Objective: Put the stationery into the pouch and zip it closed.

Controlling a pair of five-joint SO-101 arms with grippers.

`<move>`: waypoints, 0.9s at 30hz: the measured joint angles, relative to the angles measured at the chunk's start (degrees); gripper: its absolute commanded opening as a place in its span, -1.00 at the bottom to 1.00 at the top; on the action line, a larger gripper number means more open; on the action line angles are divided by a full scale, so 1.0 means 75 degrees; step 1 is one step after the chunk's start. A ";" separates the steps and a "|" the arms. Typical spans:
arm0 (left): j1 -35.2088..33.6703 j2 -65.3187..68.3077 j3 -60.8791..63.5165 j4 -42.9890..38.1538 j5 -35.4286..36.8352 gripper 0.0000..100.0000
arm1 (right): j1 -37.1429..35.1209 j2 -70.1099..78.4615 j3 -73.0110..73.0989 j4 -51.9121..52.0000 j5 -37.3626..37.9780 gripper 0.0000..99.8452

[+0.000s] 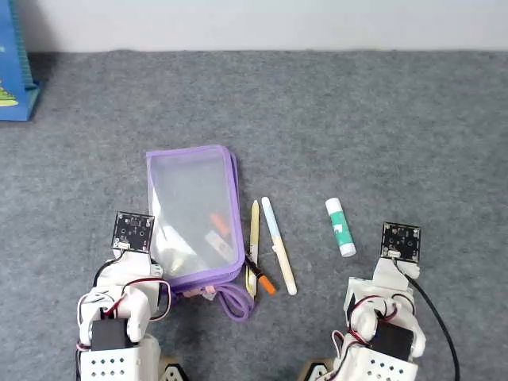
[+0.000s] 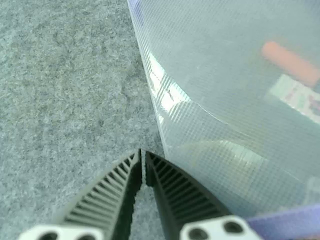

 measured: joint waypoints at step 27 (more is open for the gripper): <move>0.0000 0.0000 0.0000 0.0000 0.0000 -0.97 | -0.2415 -0.0070 -0.3130 0.0985 0.2837 -0.98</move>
